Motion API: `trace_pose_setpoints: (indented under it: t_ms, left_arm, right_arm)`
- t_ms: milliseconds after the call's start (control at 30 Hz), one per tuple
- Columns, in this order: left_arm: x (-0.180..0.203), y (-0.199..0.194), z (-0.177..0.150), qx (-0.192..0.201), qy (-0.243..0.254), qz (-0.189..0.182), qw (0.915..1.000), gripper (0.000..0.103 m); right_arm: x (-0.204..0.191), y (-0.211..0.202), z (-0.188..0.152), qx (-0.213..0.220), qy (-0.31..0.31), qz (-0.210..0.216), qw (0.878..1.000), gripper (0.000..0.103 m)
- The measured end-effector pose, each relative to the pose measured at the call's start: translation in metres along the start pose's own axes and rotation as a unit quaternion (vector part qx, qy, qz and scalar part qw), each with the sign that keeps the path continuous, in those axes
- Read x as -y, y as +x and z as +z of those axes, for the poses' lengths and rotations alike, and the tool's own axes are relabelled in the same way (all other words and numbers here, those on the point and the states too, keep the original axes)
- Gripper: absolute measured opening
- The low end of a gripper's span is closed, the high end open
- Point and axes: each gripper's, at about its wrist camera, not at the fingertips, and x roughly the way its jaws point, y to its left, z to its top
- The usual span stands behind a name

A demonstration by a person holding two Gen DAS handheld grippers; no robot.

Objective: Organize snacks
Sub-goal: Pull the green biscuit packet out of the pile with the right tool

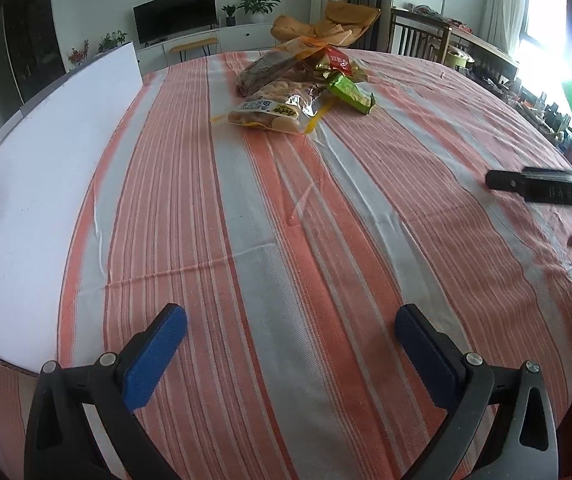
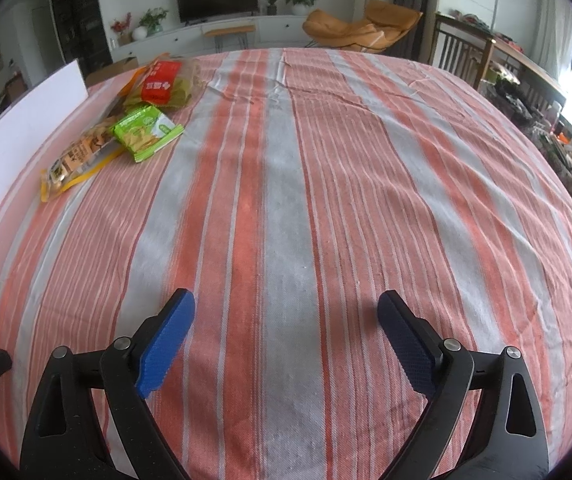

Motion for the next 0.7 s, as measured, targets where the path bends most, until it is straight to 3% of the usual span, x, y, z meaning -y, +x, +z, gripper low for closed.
trace_pose_setpoints:
  t_ms: [67, 233, 367, 500, 600, 633, 667, 700]
  left_arm:
    - [0.0, 0.0, 0.0, 0.0, -0.001, 0.001, 1.0, 0.103]
    - [0.0, 0.0, 0.0, 0.0, -0.001, 0.001, 1.0, 0.103]
    - [0.0, 0.0, 0.0, 0.0, -0.001, 0.001, 1.0, 0.103]
    - [0.0, 0.0, 0.001, 0.0, -0.001, 0.001, 1.0, 0.103]
    - [0.0, 0.0, 0.0, 0.0, -0.001, 0.001, 1.0, 0.103]
    - [0.001, 0.0, 0.001, 0.0, -0.001, 0.001, 1.0, 0.103]
    - [0.001, 0.0, 0.001, 0.0, -0.001, 0.0, 1.0, 0.103]
    - [0.001, 0.0, 0.001, 0.0, -0.001, 0.001, 1.0, 0.103]
  right_arm:
    - [-0.009, 0.004, 0.016, -0.016, -0.026, 0.017, 0.999, 0.091]
    - [-0.065, 0.007, 0.083, 0.02, -0.14, 0.055, 0.988, 0.092]
    - [-0.098, 0.048, 0.128, -0.036, -0.184, 0.089, 0.978, 0.091]
    - [-0.126, 0.079, 0.14, -0.069, -0.24, 0.092, 0.964, 0.091]
    - [-0.134, 0.093, 0.142, -0.086, -0.241, 0.102, 0.961, 0.089]
    - [-0.134, 0.094, 0.142, -0.083, -0.233, 0.116, 0.962, 0.082]
    - [-0.132, 0.093, 0.144, -0.082, -0.224, 0.13, 0.962, 0.063]
    - [-0.13, 0.09, 0.144, -0.078, -0.218, 0.133, 0.964, 0.052]
